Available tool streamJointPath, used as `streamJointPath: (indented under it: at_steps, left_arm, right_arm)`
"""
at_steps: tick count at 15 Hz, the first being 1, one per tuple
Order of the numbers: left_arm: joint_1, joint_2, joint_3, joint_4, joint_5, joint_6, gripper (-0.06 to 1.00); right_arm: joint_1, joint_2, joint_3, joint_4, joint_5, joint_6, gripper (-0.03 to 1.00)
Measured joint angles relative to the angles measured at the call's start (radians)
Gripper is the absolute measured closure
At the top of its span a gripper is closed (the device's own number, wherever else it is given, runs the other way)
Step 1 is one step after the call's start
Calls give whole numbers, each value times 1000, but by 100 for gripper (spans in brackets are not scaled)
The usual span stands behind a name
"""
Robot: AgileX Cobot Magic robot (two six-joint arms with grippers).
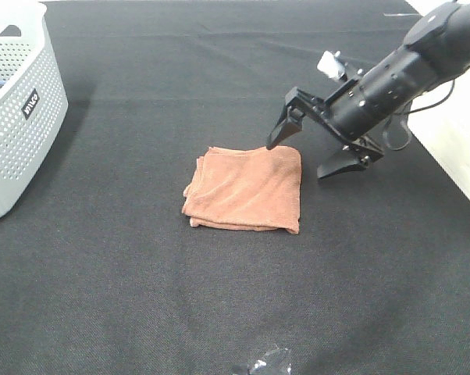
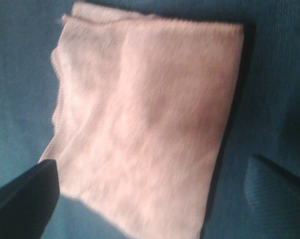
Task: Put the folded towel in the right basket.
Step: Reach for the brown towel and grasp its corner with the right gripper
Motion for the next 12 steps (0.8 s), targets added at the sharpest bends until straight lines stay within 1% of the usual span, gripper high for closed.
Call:
streamJointPath:
  at_steps: [2, 5, 6, 7, 12]
  left_arm:
    - [0, 0, 0, 0, 0, 0, -5]
    - [0, 0, 0, 0, 0, 0, -5]
    - [0, 0, 0, 0, 0, 0, -5]
    - [0, 0, 0, 0, 0, 0, -5]
    - [0, 0, 0, 0, 0, 0, -5]
  right_arm:
    - [0, 46, -33, -5, -10, -1, 0]
    - [0, 51, -33, -77, -48, 3, 0]
    - [0, 51, -33, -77, -48, 3, 0]
    - [0, 63, -35, -77, -69, 15, 0]
    - [0, 112, -47, 11, -62, 17, 0]
